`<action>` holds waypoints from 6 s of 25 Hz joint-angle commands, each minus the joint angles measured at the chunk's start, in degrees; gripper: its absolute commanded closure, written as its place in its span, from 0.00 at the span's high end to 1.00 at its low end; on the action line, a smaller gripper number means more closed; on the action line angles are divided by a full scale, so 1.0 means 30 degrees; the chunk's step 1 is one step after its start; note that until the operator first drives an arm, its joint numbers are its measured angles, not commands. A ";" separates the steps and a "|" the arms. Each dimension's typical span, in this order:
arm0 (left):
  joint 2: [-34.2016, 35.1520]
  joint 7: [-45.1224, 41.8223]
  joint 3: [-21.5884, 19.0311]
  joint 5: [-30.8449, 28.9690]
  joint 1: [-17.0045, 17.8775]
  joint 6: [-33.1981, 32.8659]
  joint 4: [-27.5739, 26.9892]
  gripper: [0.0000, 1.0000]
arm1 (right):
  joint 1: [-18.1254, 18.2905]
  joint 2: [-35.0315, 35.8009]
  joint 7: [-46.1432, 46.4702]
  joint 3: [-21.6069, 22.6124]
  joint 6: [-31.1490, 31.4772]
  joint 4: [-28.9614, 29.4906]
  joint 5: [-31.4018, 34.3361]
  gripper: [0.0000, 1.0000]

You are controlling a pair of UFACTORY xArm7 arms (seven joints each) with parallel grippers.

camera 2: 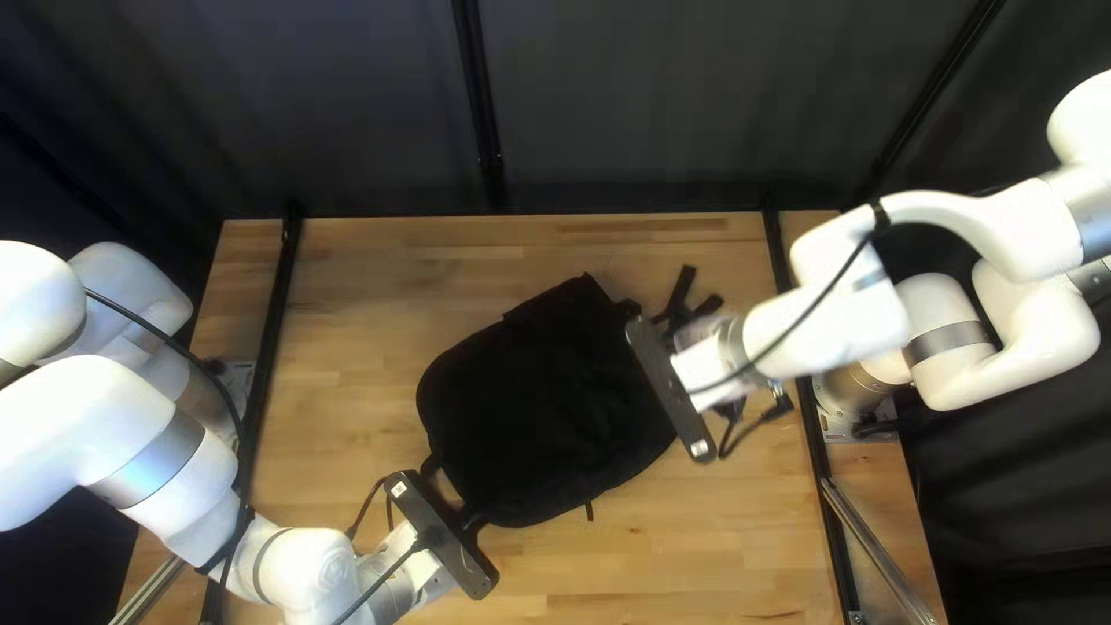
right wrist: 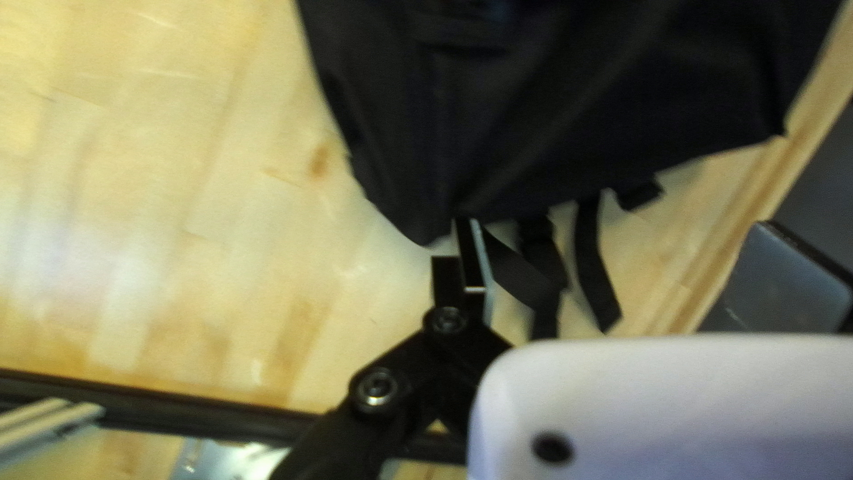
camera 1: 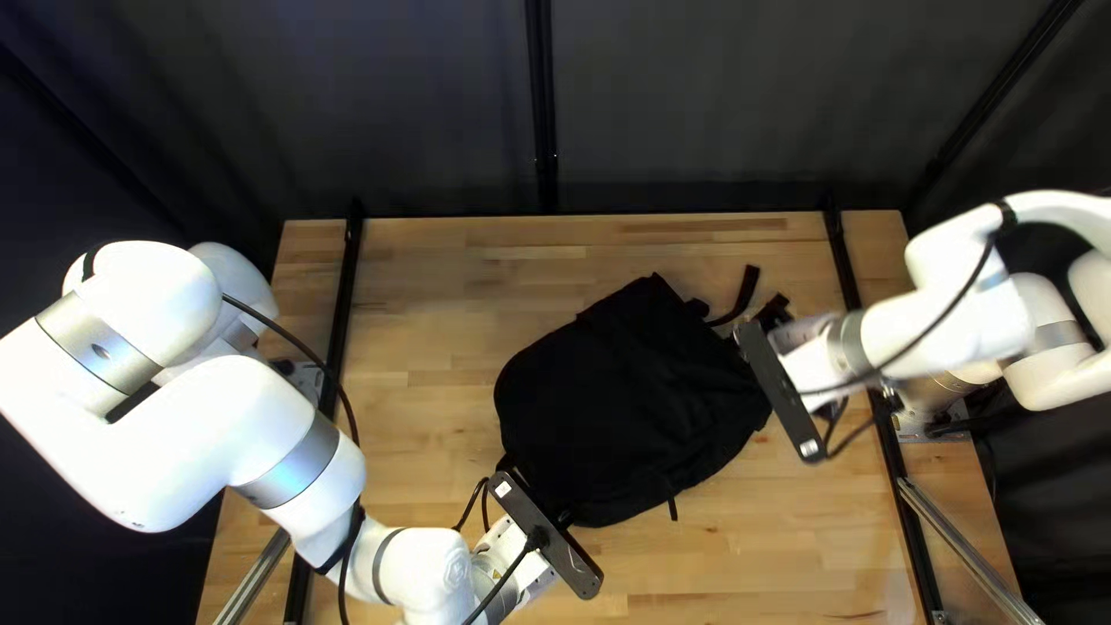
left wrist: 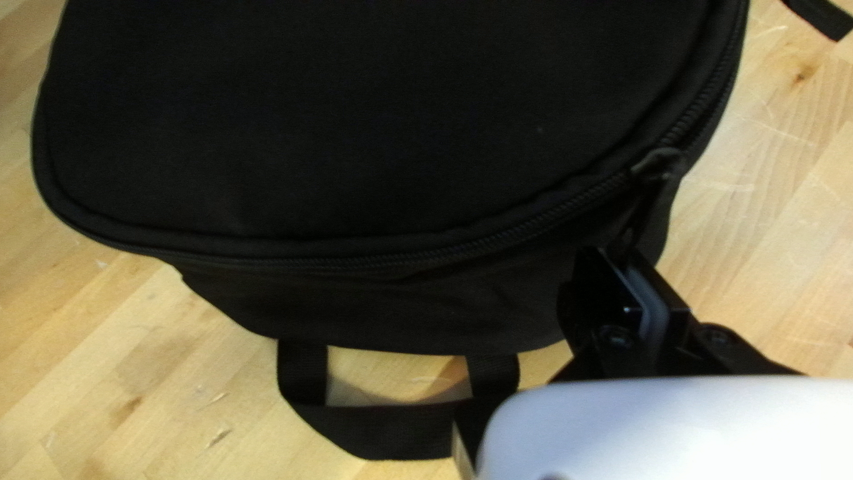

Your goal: Remove a lunch box from a kids backpack

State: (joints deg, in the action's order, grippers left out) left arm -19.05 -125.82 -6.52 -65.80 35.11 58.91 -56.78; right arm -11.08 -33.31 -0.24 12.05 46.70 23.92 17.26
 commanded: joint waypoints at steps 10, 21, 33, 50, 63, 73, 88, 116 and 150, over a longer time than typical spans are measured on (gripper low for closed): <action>0.0108 0.0137 0.0010 -0.0519 0.0051 -0.0136 0.0113 0.00 | 0.0756 0.7275 -0.3325 0.2484 -0.3055 0.4658 0.3674 1.00; -0.0007 0.0095 0.0015 -0.0671 0.0109 -0.0093 -0.0046 0.00 | 0.0853 1.0973 -0.7507 0.3117 -0.3124 0.7197 0.8310 1.00; -0.0105 -0.0014 -0.0018 -0.0814 0.0217 -0.0028 -0.0132 0.00 | 0.1010 1.2222 -0.9573 0.2778 -0.3031 0.7831 1.0641 1.00; -0.0049 0.0014 -0.0059 -0.0730 0.0242 0.0008 -0.0047 0.00 | 0.1042 1.4066 -1.0339 0.2474 -0.2872 0.9559 1.1478 0.65; 0.0363 -0.0039 -0.0090 -0.0771 0.0298 0.0132 0.0373 0.00 | 0.1117 1.4356 -0.9930 0.2520 -0.3068 0.9701 1.1161 0.00; 0.0819 -0.0104 -0.0262 -0.0543 0.0523 0.0613 0.0925 0.00 | 0.0989 1.3671 -0.9817 0.2823 -0.3007 0.9061 1.0528 0.00; 0.1317 0.0447 -0.0147 0.0228 0.0049 0.0138 0.1580 0.00 | 0.0890 1.3343 -0.9386 0.3076 -0.2865 0.8747 0.9843 0.00; 0.3415 0.0840 -0.0004 0.1178 -0.0317 0.0389 0.4388 0.00 | 0.0640 1.2628 -0.9346 0.3434 -0.2672 0.7924 0.9226 0.00; 0.5962 0.3079 0.1632 0.0787 -0.2242 -0.1699 0.7878 0.00 | 0.0532 1.2518 -0.9629 0.3558 -0.3309 0.7220 0.9355 0.00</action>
State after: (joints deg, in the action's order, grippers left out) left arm -1.91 -117.34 -2.15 -63.06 28.92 54.34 -33.85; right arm -9.46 4.16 -29.07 22.70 36.88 45.58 45.25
